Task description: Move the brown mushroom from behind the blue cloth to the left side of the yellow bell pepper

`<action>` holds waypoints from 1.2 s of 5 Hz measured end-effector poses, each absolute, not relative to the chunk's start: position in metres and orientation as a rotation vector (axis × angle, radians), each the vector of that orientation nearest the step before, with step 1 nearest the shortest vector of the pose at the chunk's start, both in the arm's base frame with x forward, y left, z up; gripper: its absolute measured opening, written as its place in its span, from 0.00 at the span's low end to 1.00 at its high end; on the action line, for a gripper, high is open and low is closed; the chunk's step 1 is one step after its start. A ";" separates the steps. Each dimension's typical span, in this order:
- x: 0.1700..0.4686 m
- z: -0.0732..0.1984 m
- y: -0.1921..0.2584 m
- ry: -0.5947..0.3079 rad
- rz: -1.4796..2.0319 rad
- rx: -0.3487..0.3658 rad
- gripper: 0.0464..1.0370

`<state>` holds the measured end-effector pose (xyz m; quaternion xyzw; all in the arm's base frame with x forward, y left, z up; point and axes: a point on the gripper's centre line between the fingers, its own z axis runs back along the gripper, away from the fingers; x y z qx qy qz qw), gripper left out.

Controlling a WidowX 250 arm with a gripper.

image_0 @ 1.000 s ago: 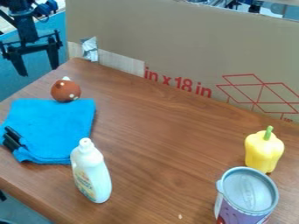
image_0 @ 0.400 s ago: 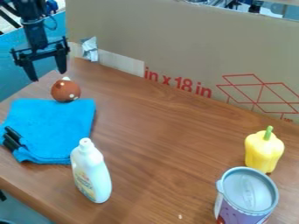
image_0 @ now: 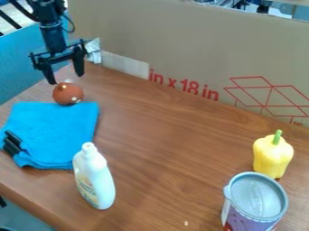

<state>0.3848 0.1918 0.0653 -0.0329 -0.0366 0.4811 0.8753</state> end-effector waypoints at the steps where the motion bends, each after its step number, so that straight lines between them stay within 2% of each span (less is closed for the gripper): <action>1: 0.394 0.057 0.179 -0.036 0.986 -0.058 0.96; 2: 0.396 0.049 0.176 0.003 0.977 -0.023 0.91; 4: 0.393 0.047 0.176 0.016 0.947 -0.011 0.36; 5: 0.391 0.046 0.173 0.026 0.885 -0.036 0.14; 6: 0.384 0.048 0.169 0.042 0.861 -0.046 0.04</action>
